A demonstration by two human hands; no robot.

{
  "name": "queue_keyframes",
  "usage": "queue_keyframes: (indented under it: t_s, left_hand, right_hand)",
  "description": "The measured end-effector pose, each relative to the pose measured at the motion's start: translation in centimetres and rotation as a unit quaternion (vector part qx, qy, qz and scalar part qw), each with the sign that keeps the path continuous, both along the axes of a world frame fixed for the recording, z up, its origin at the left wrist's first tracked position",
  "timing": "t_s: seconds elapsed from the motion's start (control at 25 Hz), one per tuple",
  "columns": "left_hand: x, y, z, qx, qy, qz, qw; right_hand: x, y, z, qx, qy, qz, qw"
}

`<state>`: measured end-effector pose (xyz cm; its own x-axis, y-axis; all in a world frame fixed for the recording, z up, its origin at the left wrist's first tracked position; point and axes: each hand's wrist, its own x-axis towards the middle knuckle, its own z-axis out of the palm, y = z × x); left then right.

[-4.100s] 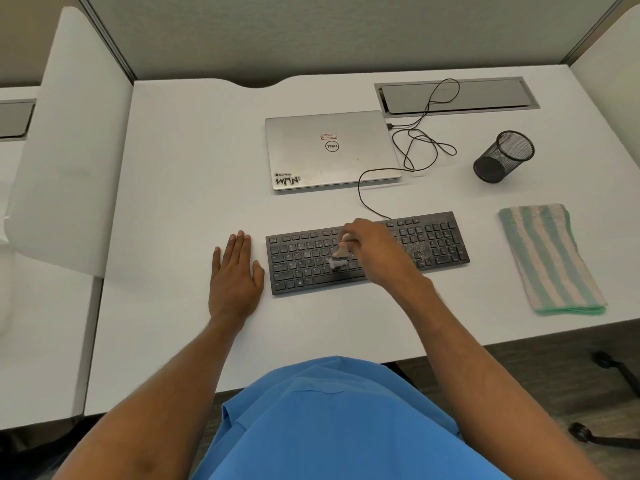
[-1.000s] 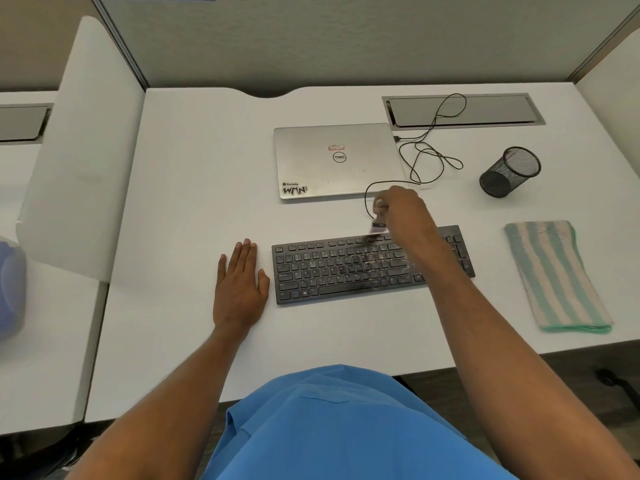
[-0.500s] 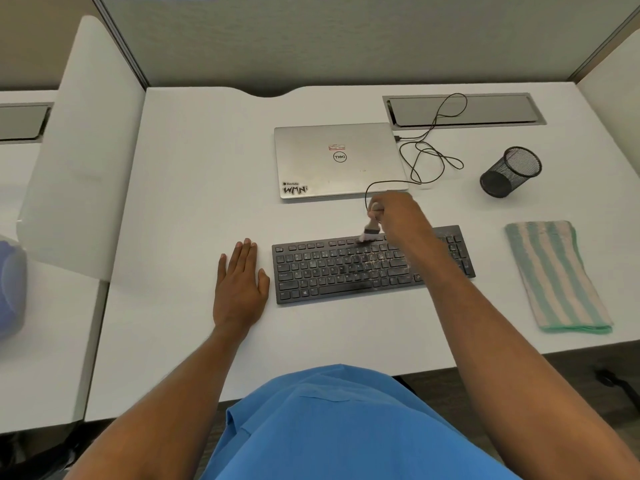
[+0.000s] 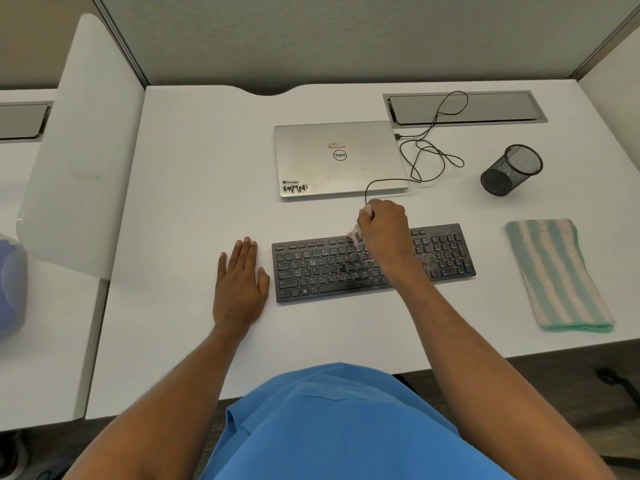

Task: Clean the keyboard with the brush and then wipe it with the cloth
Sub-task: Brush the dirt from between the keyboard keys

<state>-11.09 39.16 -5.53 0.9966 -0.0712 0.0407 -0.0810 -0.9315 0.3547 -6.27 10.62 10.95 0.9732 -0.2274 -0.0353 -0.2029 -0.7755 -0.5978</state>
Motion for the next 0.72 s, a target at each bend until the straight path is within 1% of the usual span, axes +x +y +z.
queue_keyframes:
  t_s: [0.04,0.12,0.2,0.32,0.44,0.56,0.6,0.72]
  left_hand:
    - [-0.02,-0.03,0.05,-0.001,-0.001,0.000,1.000]
    - [-0.06,-0.06,0.11,-0.002,-0.002,0.001,1.000]
    - [-0.09,-0.09,0.19,-0.001,-0.003,0.000,1.000]
    - [-0.16,-0.07,0.28,-0.002,-0.003,0.001,1.000]
    - [-0.13,-0.12,0.33,-0.003,-0.003,0.001,1.000]
    - [-0.11,-0.09,0.24,-0.001,0.002,0.002,1.000]
    - [-0.11,-0.07,0.23,0.000,0.002,0.002,1.000]
    - [-0.14,-0.15,0.26,0.002,0.002,0.000,1.000]
  right_hand:
    - [0.09,-0.14,-0.17,-0.015,0.005,0.003,1.000]
    - [0.21,-0.38,-0.42,-0.028,-0.014,-0.006,0.999]
    - [0.22,-0.49,-0.49,-0.021,-0.052,-0.032,0.998]
    - [-0.12,-0.04,-0.48,-0.016,-0.070,-0.032,0.997]
    - [-0.58,0.06,-0.63,0.004,-0.049,-0.006,0.999]
    - [-0.51,-0.23,-0.71,-0.034,-0.011,0.001,0.999]
    - [-0.43,-0.21,-0.56,-0.030,-0.003,0.000,1.000]
    - [-0.46,0.07,-0.22,-0.026,-0.023,-0.004,0.999]
